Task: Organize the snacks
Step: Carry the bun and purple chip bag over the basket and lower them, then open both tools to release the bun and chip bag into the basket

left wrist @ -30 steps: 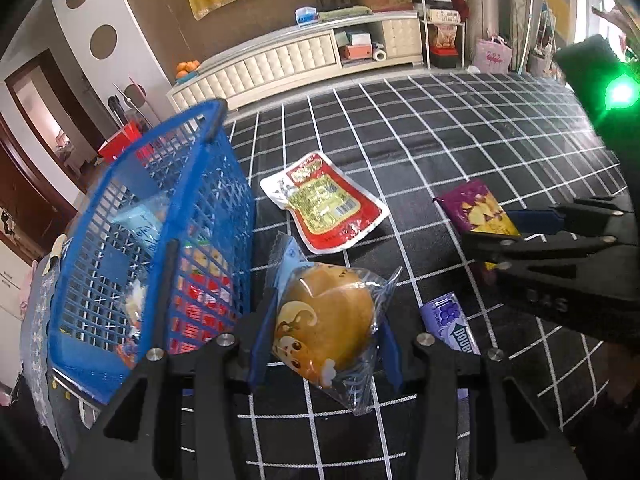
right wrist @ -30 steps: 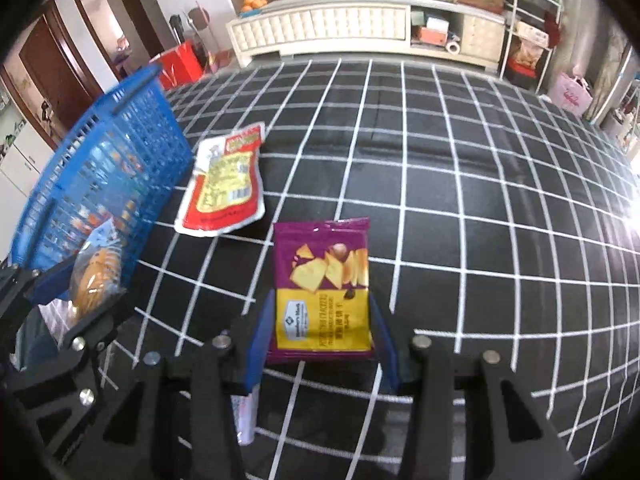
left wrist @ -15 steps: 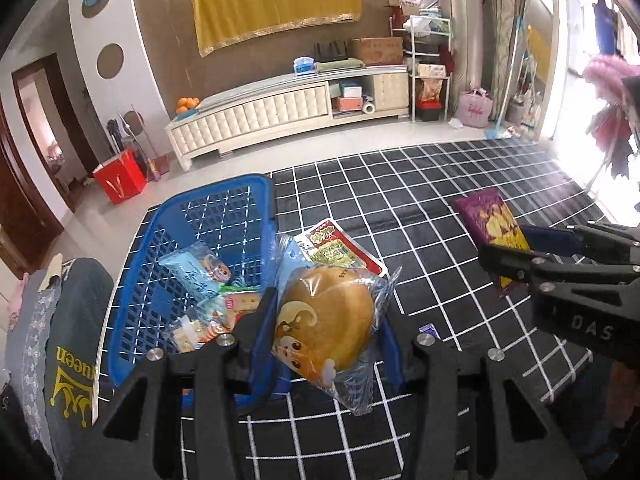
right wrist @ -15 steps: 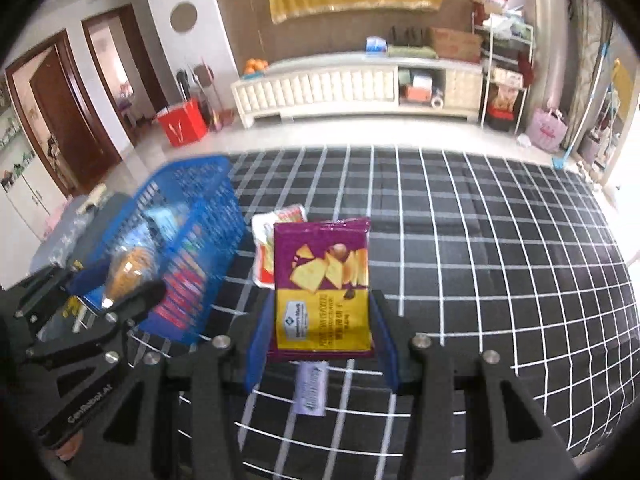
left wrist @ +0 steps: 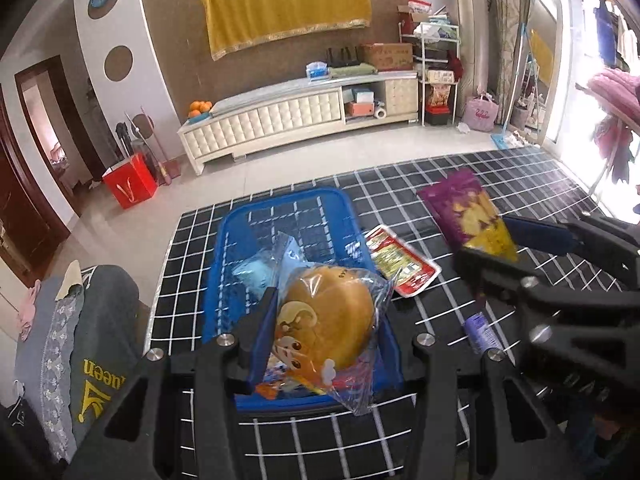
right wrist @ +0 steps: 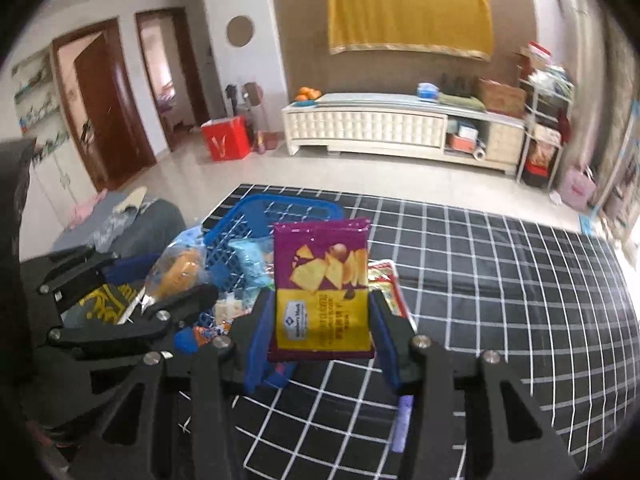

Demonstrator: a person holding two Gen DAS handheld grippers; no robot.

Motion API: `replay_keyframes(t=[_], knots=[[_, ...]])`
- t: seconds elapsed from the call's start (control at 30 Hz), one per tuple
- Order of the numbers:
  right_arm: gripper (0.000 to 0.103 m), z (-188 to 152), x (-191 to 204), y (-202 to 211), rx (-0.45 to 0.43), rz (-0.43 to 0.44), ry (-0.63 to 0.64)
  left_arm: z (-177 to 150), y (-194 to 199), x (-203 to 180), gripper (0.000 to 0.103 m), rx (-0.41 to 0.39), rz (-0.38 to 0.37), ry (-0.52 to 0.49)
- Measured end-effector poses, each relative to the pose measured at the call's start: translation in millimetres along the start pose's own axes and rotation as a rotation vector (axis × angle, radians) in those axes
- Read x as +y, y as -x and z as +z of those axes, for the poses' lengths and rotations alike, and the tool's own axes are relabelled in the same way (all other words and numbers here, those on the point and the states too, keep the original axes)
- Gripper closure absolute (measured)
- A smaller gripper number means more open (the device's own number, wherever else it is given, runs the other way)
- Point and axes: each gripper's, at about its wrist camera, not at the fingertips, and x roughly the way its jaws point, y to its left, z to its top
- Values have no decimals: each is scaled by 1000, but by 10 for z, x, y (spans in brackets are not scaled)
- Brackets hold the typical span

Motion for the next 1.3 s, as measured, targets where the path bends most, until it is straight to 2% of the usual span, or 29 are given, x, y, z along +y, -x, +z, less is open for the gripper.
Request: replay_keyframes(t=[0.07,0.23,0.43,0.53,0.63,0.8,0.9,0.97,1.07,1.2,1.3], knots=[[52,24,79,-143,25,11,11,-34,-117,127,59,29,14,2],[52,29,204,-410,70,38,10,-174,-392,391,59,107,-19,31],[52,-12,294,-629,130,49,11,-302,-604,474,59,166,9,13],[52,-43,358,-750,151,21,36,-357,-708,543,59,189,17,16],[52,-91,352,-863,185,39,23,-360,-808,623,58,204,-10,57],[52,-62,332,-856,177,44,25,-414,-923,586,58,232,-28,50],[52,-27,333,-833,162,45,10,-438,-958,565,57,235,-7,28],[52,3,342,-811,152,57,10,-429,-949,584,57,237,-19,36],[52,39,367,-814,153,60,7,-394,-897,613,47,230,-45,38],[52,54,407,-796,147,51,16,-337,-748,595,38,187,9,-7],[52,54,411,-783,150,70,1,-310,-644,652,35,166,5,2]])
